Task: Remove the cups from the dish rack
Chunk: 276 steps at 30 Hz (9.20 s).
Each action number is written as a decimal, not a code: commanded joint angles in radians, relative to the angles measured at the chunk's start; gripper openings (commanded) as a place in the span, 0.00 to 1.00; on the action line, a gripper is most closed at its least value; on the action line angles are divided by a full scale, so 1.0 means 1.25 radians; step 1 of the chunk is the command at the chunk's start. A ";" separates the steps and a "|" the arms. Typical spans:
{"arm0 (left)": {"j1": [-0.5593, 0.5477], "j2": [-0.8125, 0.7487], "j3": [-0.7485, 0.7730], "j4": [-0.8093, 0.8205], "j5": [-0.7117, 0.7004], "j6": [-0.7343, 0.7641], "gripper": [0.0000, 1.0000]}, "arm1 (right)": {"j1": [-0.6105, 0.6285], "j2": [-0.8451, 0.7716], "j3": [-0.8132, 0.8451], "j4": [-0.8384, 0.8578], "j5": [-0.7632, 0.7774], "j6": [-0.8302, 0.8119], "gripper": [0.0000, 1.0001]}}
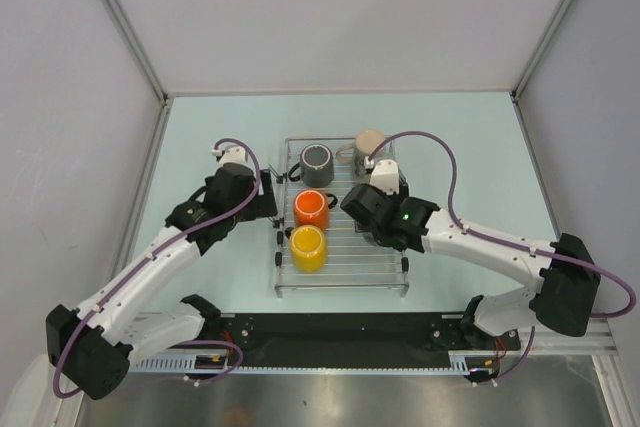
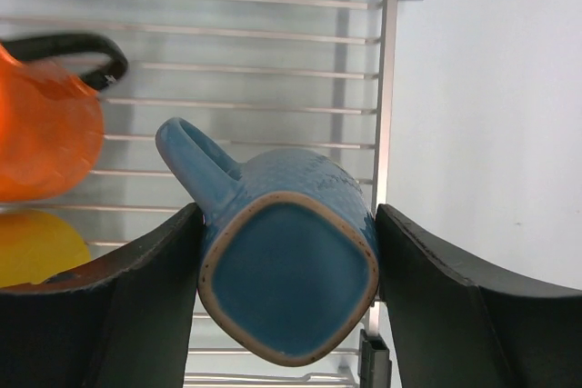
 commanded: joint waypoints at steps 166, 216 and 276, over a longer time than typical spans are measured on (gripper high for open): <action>0.337 0.896 0.827 -0.134 0.197 0.064 0.00 | -0.381 -0.124 0.018 0.240 -0.337 -0.107 1.00; 0.205 0.312 0.432 0.035 0.110 -0.051 1.00 | -0.177 -0.206 -0.026 0.205 -0.110 -0.130 0.85; -0.157 -0.219 -0.035 -0.118 -0.278 -0.248 1.00 | 0.210 0.315 0.290 0.064 -0.162 -0.059 1.00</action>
